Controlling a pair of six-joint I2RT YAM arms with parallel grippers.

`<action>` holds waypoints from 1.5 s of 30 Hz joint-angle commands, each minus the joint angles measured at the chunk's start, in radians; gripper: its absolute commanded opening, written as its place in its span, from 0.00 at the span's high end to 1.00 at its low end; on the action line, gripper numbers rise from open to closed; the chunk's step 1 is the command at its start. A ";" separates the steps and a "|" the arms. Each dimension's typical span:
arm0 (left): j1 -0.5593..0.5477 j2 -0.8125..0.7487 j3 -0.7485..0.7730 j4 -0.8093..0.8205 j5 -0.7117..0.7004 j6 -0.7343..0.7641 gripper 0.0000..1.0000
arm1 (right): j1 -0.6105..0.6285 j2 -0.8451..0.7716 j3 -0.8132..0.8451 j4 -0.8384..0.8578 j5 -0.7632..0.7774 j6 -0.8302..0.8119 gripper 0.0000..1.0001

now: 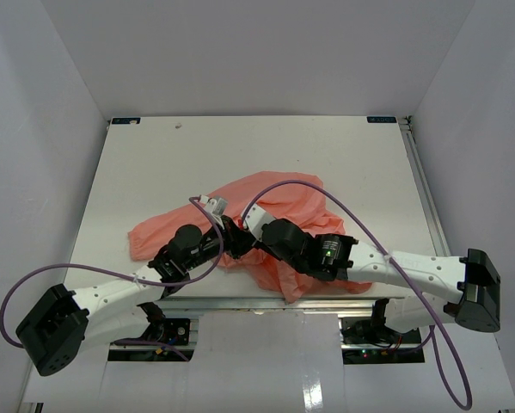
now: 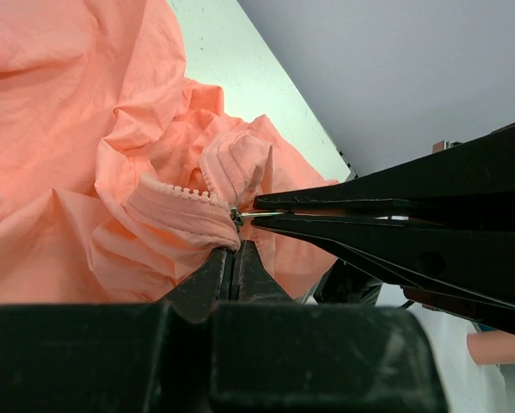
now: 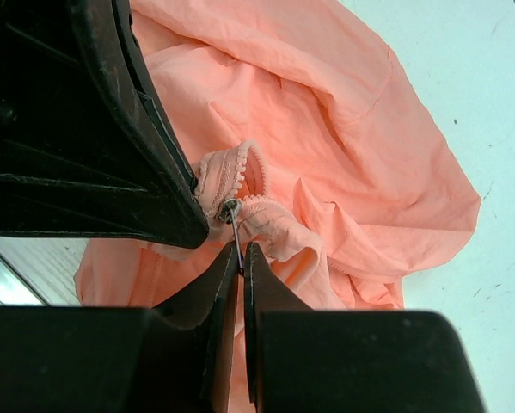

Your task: Zip up the jacket

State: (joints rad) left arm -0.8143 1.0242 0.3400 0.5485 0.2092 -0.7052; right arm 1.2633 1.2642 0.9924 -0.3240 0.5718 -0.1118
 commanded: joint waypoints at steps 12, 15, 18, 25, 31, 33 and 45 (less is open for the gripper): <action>-0.019 -0.001 -0.024 -0.124 0.196 0.051 1.00 | -0.132 -0.014 0.127 0.126 -0.031 -0.199 0.92; -0.017 0.002 -0.020 -0.138 0.225 0.067 1.00 | -0.149 -0.021 0.147 0.066 -0.107 -0.269 0.92; -0.019 -0.008 -0.023 -0.140 0.234 0.075 1.00 | -0.151 -0.022 0.156 0.037 -0.135 -0.333 0.92; -0.017 -0.013 -0.017 -0.148 0.278 0.101 1.00 | -0.152 -0.010 0.171 0.073 -0.081 -0.449 0.92; -0.018 -0.013 -0.021 -0.153 0.324 0.118 1.00 | -0.158 0.002 0.188 0.105 -0.085 -0.633 0.92; -0.018 -0.020 -0.027 -0.157 0.336 0.125 1.00 | -0.170 0.000 0.193 0.106 -0.108 -0.700 0.92; -0.018 -0.040 -0.027 -0.193 0.352 0.158 1.00 | -0.209 -0.008 0.199 0.164 -0.198 -0.901 0.92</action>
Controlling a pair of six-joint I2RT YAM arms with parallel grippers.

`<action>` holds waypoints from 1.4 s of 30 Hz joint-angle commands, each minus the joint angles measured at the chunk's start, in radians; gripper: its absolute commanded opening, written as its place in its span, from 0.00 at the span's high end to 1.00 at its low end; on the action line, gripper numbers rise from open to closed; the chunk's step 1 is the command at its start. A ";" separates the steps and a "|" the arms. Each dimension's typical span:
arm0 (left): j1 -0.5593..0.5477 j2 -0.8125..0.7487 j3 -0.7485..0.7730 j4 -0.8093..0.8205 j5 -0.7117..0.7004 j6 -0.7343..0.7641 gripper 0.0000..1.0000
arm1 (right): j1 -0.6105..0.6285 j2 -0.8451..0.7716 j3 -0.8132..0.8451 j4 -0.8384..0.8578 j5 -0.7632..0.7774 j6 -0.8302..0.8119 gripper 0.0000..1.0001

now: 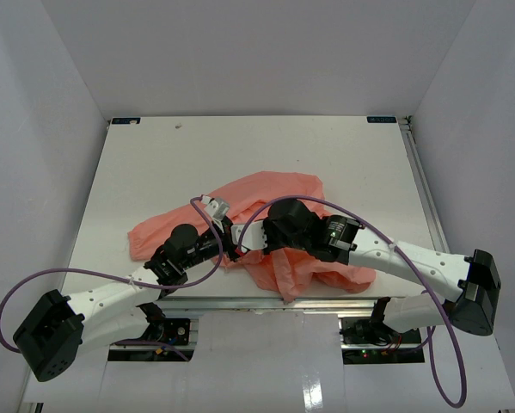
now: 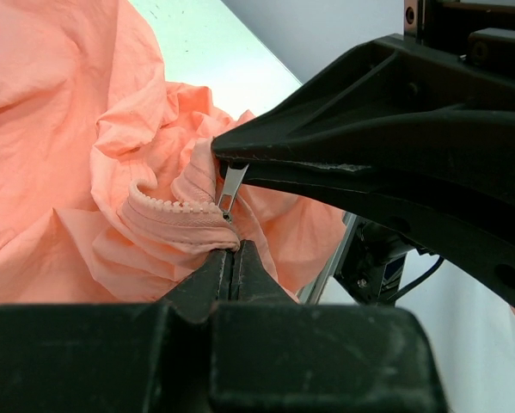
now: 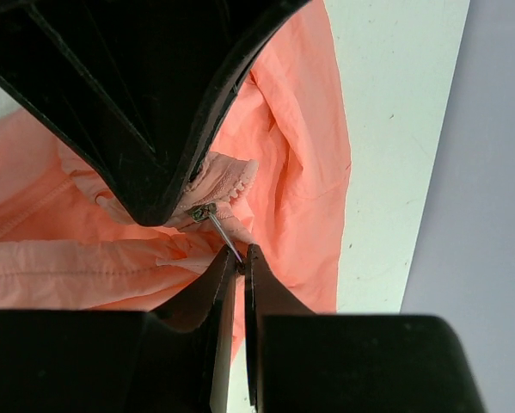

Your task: Zip up the jacket

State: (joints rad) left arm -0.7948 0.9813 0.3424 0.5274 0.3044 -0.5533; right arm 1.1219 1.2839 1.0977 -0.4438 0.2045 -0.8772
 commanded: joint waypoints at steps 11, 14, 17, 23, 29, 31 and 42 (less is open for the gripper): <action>-0.037 0.031 -0.020 -0.179 0.270 0.018 1.00 | -0.084 -0.080 -0.071 0.631 0.124 -0.313 0.92; -0.038 0.038 -0.014 -0.196 0.267 0.021 1.00 | -0.086 -0.073 -0.070 0.635 0.144 -0.362 0.92; -0.037 0.042 -0.013 -0.196 0.270 0.023 1.00 | -0.090 -0.066 -0.046 0.629 0.163 -0.391 0.92; -0.037 0.031 -0.008 -0.182 0.246 0.014 1.00 | -0.087 -0.106 -0.048 0.578 0.151 -0.241 0.92; -0.037 0.011 -0.029 -0.124 0.269 0.028 1.00 | -0.188 -0.105 0.040 0.289 -0.003 0.487 0.76; -0.038 -0.002 -0.055 -0.090 0.279 0.043 1.00 | -0.284 -0.124 -0.002 0.270 -0.220 0.717 0.64; -0.034 -0.155 -0.161 0.042 0.328 0.074 1.00 | -0.372 -0.294 -0.341 0.536 -0.807 0.991 0.34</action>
State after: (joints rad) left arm -0.8306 0.8729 0.1820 0.5073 0.5897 -0.5070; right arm 0.7604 1.0667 0.8392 -0.0709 -0.3048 -0.0131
